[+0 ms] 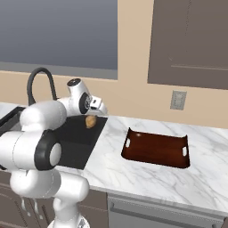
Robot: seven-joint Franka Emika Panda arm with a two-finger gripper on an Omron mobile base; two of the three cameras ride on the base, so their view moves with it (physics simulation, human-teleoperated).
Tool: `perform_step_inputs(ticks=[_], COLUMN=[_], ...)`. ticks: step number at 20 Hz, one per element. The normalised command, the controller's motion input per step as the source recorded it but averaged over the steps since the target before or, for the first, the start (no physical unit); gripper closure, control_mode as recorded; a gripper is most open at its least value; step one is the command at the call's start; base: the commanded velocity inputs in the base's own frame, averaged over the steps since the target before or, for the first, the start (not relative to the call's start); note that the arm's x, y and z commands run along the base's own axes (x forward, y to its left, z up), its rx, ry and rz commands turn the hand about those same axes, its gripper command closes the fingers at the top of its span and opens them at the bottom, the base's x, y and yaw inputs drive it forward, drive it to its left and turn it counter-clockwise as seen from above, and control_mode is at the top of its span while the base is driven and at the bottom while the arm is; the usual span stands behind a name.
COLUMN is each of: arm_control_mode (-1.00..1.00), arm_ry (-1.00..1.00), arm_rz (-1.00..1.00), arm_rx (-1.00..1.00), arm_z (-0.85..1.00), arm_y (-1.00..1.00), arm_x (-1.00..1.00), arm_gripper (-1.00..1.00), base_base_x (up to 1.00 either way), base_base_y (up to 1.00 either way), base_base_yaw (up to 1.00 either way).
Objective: Pick up all produce items and place them in the sink. Turn on the sink faucet to wash them. Then turn the sink off and put them in the tray.
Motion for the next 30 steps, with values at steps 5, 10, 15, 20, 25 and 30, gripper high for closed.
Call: perform_step_inputs(ticks=[5, 10, 15, 20, 25, 30], arm_control_mode=[-1.00, -1.00, -1.00, -1.00, -1.00, -1.00], arm_ry=[0.00, 0.00, 0.00, 0.00, -0.02, -0.04], arm_rz=[-0.05, -0.04, -0.04, -0.05, -0.08, -0.08], arm_rx=[0.00, 0.00, 0.00, 0.00, 0.00, 0.00], arm_z=[0.18, 0.20, 0.17, 0.03, -0.04, -0.17], arm_y=[-0.65, -0.64, -0.67, -0.67, -0.57, -0.48], arm_x=[0.00, 0.00, 0.00, -0.03, -0.16, -0.20], arm_gripper=[1.00, 1.00, 1.00, 1.00, 1.00, 1.00], base_base_x=[0.00, 0.00, 0.00, 0.00, 0.00, 0.00], base_base_y=[0.00, 0.00, 0.00, 0.00, 0.00, 0.00], base_base_yaw=[0.00, 0.00, 0.00, 0.00, 0.00, 0.00])
